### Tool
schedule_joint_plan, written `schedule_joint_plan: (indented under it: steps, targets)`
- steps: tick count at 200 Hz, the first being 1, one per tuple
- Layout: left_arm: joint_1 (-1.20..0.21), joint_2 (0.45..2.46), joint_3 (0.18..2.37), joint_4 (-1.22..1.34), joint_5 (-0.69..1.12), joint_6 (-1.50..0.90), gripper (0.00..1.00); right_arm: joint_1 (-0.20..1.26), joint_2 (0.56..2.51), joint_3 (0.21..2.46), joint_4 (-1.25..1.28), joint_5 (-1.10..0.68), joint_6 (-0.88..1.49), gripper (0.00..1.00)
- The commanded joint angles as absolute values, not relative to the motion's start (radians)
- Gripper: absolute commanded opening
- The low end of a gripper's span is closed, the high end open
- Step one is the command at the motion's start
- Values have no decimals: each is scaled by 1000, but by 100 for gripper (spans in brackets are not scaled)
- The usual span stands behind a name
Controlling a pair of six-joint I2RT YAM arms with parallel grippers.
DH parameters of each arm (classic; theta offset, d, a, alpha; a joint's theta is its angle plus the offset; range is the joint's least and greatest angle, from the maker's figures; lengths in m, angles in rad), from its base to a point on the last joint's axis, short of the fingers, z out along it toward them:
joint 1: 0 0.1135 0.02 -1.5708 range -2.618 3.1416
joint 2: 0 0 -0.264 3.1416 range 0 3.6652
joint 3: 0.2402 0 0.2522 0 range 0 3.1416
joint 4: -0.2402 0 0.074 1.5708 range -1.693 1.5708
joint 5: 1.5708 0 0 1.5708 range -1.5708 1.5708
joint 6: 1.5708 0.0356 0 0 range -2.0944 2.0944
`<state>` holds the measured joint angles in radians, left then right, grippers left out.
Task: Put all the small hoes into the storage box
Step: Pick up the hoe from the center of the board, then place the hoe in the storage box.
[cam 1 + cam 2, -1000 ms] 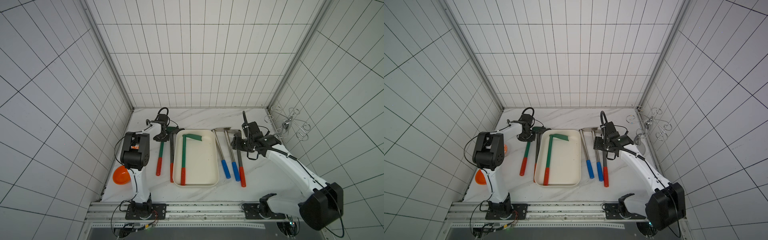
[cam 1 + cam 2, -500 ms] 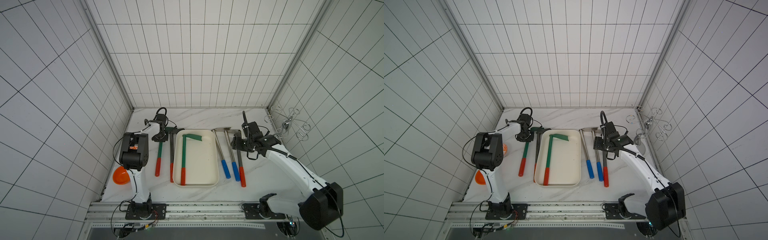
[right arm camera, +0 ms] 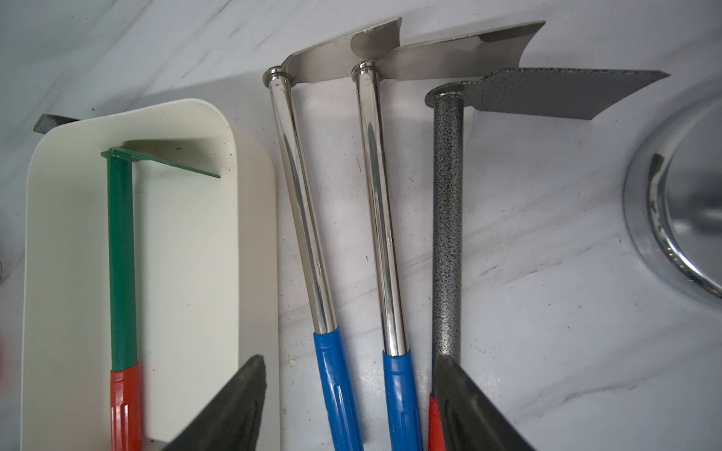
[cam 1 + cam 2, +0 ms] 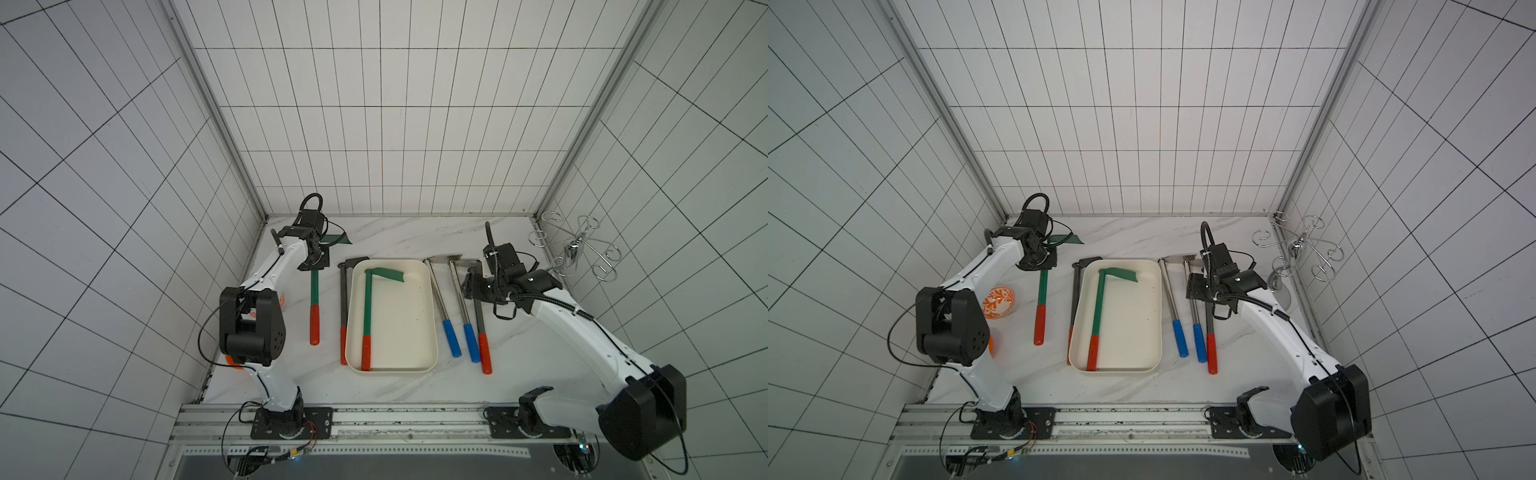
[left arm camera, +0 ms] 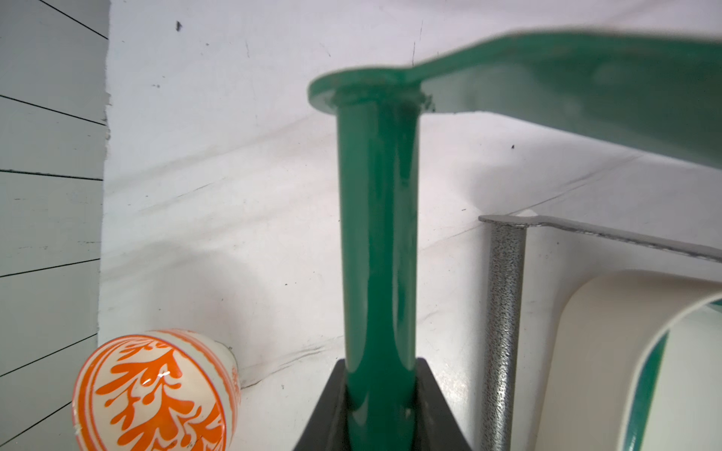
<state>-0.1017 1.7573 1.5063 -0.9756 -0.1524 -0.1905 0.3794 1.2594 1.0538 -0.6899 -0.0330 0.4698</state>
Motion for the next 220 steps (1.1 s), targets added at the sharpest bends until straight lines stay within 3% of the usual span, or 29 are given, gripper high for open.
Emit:
schedule_joint_plan:
  steps: [1,116,220]
  targets:
    - [-102,1675,1586,-1026,-120,-233,0,372,1235,1002,-689,-35,468,70]
    - [-507,1674,1723,-1123,-162,-394,0,370,1181,964,-689,-28,478,70]
    - [-580,1762,1660,-1052,-180,-507,0,364,1175,954,-690,-26,471,70]
